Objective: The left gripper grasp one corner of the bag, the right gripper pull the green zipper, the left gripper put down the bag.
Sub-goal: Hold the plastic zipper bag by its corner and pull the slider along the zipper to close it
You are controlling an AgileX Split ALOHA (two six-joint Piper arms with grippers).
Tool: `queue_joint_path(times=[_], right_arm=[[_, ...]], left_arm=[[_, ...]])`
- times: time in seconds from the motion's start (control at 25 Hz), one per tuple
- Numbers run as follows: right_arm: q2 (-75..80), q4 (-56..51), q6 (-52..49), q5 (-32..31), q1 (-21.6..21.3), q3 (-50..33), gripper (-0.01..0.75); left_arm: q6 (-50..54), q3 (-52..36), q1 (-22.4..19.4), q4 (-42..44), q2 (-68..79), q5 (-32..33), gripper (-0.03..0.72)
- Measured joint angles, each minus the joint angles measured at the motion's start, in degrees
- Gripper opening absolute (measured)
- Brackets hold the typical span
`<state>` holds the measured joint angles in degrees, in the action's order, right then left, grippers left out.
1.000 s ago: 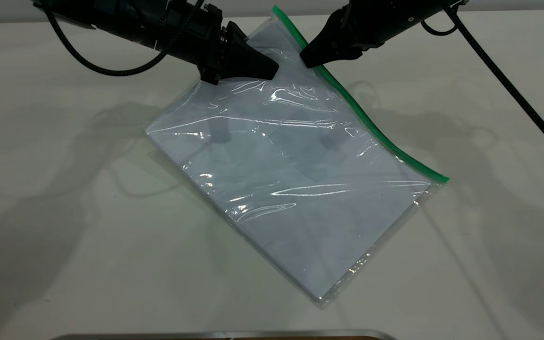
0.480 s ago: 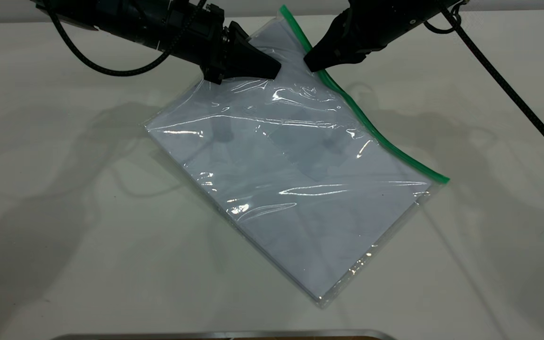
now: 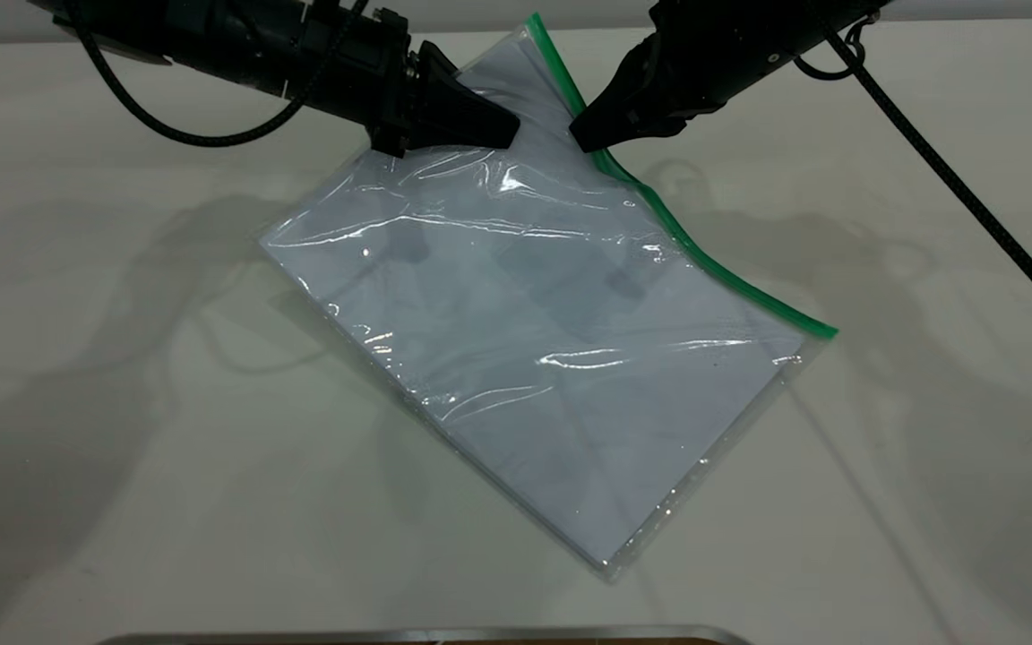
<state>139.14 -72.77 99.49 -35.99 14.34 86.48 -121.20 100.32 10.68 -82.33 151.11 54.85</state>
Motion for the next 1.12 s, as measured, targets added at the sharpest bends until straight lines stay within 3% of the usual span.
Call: queue_joint_path(times=[0.8, 1.12], right_arm=[[3.7, 5.7, -2.9, 3.2, -4.2, -0.2, 0.076], [3.9, 14.5, -10.7, 2.2, -7.2, -0.2, 0.080]], left_arm=[[0.9, 0.0, -2.9, -1.8, -0.1, 1.6, 0.055], [1.0, 0.1, -3.9, -2.7, -0.2, 1.6, 0.055]])
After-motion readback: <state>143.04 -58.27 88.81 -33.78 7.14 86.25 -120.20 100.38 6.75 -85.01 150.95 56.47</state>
